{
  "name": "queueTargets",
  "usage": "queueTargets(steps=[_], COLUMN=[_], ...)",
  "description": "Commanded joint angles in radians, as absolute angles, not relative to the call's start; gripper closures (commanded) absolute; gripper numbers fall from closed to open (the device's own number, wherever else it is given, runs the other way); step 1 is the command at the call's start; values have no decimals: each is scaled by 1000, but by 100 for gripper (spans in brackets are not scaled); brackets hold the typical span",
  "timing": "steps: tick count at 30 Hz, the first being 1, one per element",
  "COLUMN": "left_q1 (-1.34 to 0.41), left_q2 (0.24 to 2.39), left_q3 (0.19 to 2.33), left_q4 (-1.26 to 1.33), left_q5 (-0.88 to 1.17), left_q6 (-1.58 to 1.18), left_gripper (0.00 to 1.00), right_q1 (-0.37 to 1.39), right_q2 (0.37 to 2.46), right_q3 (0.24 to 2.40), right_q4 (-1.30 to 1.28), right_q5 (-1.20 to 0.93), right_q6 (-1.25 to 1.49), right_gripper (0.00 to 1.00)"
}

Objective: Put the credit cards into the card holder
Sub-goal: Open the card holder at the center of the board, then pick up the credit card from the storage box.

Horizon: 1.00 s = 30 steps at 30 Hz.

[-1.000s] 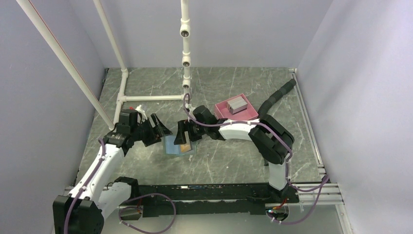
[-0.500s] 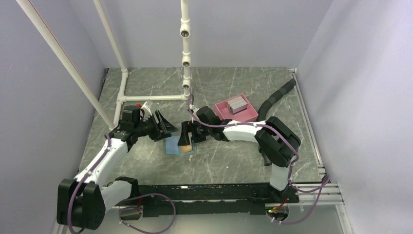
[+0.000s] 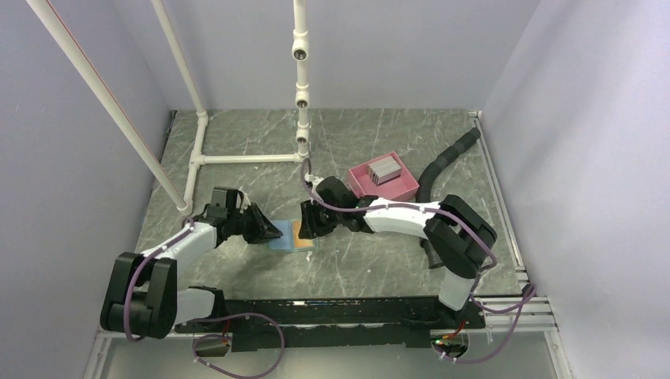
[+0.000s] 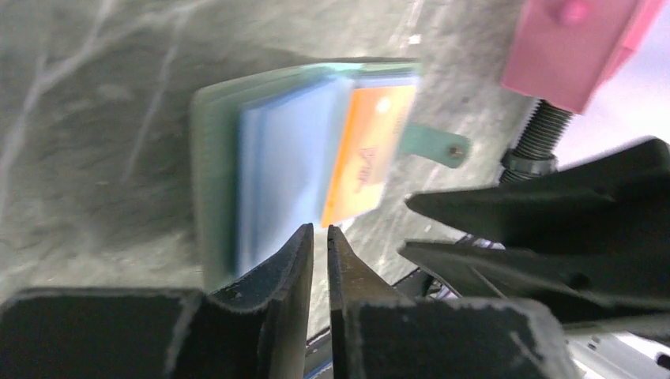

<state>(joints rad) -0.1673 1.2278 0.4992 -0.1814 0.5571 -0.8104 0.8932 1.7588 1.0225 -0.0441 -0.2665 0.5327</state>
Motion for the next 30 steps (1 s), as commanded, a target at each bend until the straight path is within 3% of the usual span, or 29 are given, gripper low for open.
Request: queueTargets(steps=[1, 7, 12, 14, 16, 19, 30], left_q1=[-169, -169, -169, -169, -169, -169, -169], left_q2=[1269, 1259, 1216, 1206, 1200, 1195, 1162], left_q3=[457, 453, 474, 491, 514, 536, 578], left_q4=[-143, -185, -233, -252, -267, -272, -297], left_q5=[496, 447, 453, 464, 479, 497, 529], left_q6=[-795, -774, -752, -742, -729, -715, -661], left_gripper=[85, 85, 82, 79, 75, 71, 55], right_q1=[903, 891, 866, 805, 691, 582, 363], right_q2=[1811, 1826, 1645, 1569, 1508, 1481, 1586], right_q3=[1057, 1098, 1178, 1193, 1193, 1176, 1164], right_q4=[91, -35, -252, -328, -410, -493, -395], right_q5=[-388, -281, -136, -46, 86, 262, 277], right_q6=[568, 503, 462, 501, 628, 844, 947], right_gripper=[66, 70, 63, 48, 22, 6, 5])
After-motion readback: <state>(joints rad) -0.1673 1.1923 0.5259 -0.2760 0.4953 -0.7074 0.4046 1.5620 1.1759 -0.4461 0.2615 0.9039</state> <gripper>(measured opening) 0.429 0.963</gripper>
